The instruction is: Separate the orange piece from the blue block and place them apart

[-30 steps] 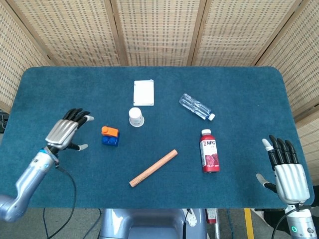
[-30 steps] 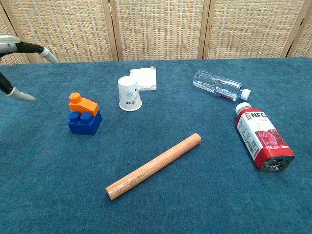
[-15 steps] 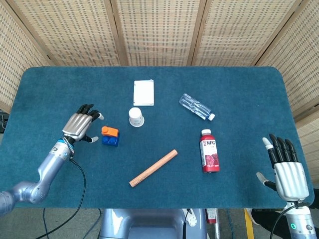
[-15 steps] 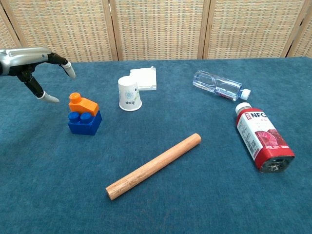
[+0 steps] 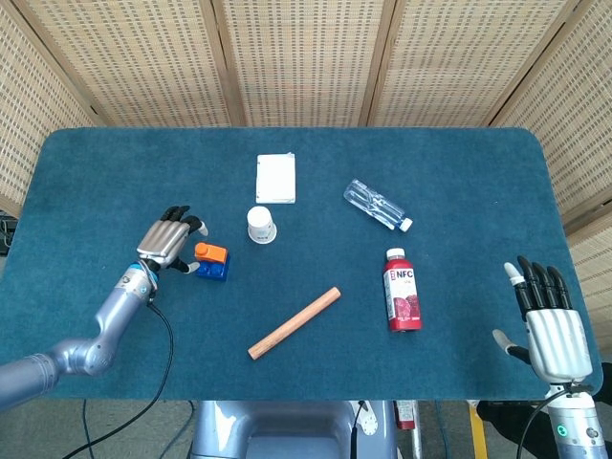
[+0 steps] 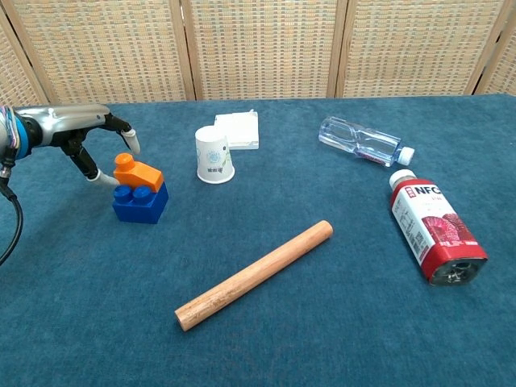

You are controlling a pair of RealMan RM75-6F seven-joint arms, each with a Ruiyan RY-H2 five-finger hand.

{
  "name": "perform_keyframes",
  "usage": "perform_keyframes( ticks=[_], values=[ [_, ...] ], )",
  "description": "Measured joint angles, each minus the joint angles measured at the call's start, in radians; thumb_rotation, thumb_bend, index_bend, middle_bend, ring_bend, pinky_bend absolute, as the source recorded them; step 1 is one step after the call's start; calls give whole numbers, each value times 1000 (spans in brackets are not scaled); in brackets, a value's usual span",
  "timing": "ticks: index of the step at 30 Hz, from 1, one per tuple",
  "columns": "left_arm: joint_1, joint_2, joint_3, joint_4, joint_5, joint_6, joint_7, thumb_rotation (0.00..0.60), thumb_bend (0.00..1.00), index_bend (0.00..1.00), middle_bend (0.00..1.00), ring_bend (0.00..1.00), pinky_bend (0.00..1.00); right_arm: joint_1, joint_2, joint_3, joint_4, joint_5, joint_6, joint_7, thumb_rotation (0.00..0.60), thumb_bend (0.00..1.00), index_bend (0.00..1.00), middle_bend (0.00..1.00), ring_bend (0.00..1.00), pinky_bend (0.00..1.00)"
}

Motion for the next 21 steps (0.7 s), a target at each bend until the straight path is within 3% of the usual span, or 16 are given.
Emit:
perform_keyframes(
  ticks=[4, 10, 15, 21],
  values=[
    [-13, -21, 3, 25, -8, -3, -2, 600, 246, 441, 394, 0, 0, 2, 0, 2, 2, 7, -2, 4, 600, 0, 0, 0, 0, 0],
    [-23, -42, 4, 45, -18, 14, -1, 600, 361, 598, 541, 0, 0, 4, 1, 2, 5, 11, -4, 12, 600, 0, 0, 0, 0, 0],
    [-17, -32, 1, 28, -17, 36, -10, 600, 408, 630, 568, 0, 0, 4, 3, 0, 4, 9, -2, 16, 600, 0, 0, 0, 0, 0],
    [14, 30, -26, -50, 13, 67, -112, 600, 409, 640, 573, 0, 0, 2, 5, -3, 2, 3, 3, 21, 600, 0, 0, 0, 0, 0]
  ],
)
